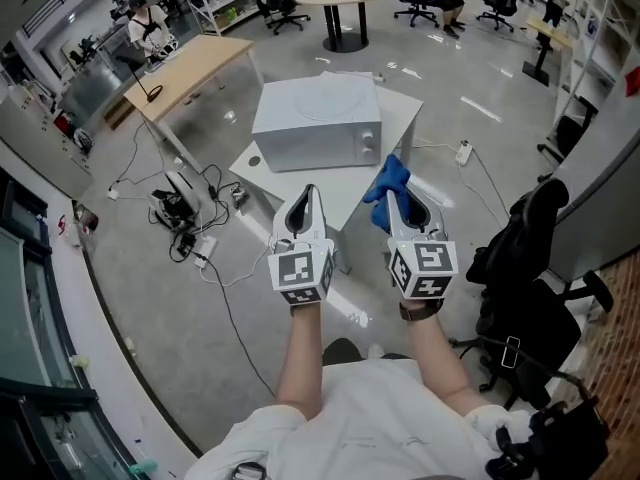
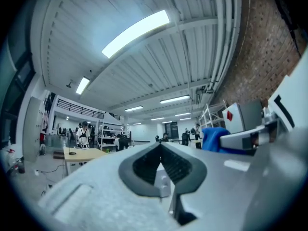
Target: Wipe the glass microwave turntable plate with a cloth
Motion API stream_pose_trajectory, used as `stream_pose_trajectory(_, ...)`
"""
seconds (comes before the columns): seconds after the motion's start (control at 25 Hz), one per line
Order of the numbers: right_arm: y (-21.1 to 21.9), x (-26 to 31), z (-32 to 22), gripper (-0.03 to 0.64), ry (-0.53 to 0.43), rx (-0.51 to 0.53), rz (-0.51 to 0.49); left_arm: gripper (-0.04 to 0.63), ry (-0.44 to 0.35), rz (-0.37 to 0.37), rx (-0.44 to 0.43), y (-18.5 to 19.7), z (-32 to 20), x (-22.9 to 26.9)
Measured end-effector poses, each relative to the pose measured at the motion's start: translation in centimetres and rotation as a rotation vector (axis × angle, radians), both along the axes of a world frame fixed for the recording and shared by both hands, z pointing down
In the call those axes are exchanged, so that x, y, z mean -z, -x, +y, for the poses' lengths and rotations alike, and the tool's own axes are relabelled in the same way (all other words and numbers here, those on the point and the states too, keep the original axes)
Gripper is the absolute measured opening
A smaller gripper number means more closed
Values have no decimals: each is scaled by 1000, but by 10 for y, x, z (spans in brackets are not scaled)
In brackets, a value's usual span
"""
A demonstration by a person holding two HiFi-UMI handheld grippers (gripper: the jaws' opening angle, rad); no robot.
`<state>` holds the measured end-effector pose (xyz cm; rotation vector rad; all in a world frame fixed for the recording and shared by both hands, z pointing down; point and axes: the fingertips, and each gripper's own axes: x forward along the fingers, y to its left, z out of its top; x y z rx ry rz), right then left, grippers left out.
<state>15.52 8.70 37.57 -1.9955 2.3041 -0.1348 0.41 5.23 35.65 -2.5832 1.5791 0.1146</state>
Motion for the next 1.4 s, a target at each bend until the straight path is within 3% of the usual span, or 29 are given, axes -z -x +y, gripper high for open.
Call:
stream_pose_trajectory(0.2, 11, -6, -52, 65, 6, 39, 21, 2, 17, 6, -14, -9, -54, -10)
stream_pose_trajectory(0.52, 24, -6, -180, 67, -36, 44, 56, 2, 23, 52, -40, -3, -196, -14)
stream_pose_trajectory(0.8, 63, 16, -286, 77, -59, 66, 97, 2, 9, 77, -85, 25, -306, 4)
stream_pose_trajectory(1.0, 69, 1, -318, 77, -26, 88, 138, 2, 87, 98, -110, 29, -350, -4)
stream_pose_trajectory(1.4, 34, -14, -388, 77, 25, 71, 120, 2, 235, -7, -65, 43, -412, -64)
